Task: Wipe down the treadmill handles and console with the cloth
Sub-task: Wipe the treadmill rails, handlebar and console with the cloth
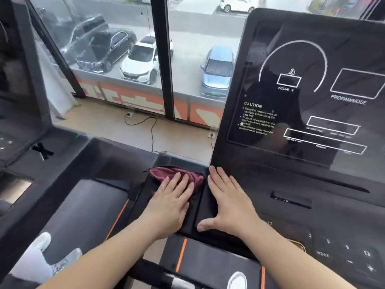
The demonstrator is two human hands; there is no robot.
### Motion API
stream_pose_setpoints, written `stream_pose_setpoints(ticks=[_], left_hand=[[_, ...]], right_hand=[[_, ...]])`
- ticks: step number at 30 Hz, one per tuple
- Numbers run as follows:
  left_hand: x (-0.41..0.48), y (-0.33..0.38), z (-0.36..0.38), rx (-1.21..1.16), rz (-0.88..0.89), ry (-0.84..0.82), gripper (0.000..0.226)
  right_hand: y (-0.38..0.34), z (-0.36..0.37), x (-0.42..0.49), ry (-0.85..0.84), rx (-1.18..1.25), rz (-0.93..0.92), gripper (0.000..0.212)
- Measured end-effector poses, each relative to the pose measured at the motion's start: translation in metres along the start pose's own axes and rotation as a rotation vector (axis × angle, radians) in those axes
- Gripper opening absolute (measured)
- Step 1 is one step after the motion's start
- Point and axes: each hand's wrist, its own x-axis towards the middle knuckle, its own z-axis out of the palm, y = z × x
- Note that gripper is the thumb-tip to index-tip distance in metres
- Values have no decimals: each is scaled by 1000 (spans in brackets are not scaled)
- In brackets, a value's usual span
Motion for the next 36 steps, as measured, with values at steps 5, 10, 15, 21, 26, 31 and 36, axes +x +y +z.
stream_pose_setpoints(ticks=[5,10,15,21,26,31,36], left_hand=[[39,-7,-6,25,34,42,63],[75,12,-14,-63,-135,105,59],[33,3,-12,-22,86,-19,62],[96,-34,-45,13,-125,-63,62],[47,15,-13,-49,11,-36,64],[60,-31,-29,38,72,-84,62],[75,11,-22,-57,-139,-26,64]], right_hand=[[3,1,3,-3,-5,-4,142],[7,3,4,-9,-27,-14,140],[8,7,6,-24,-30,-13,141],[6,3,5,-72,-27,-8,139],[5,2,6,-89,-29,6,140],[3,2,5,-108,-32,11,141],[2,1,4,-94,-27,16,141]])
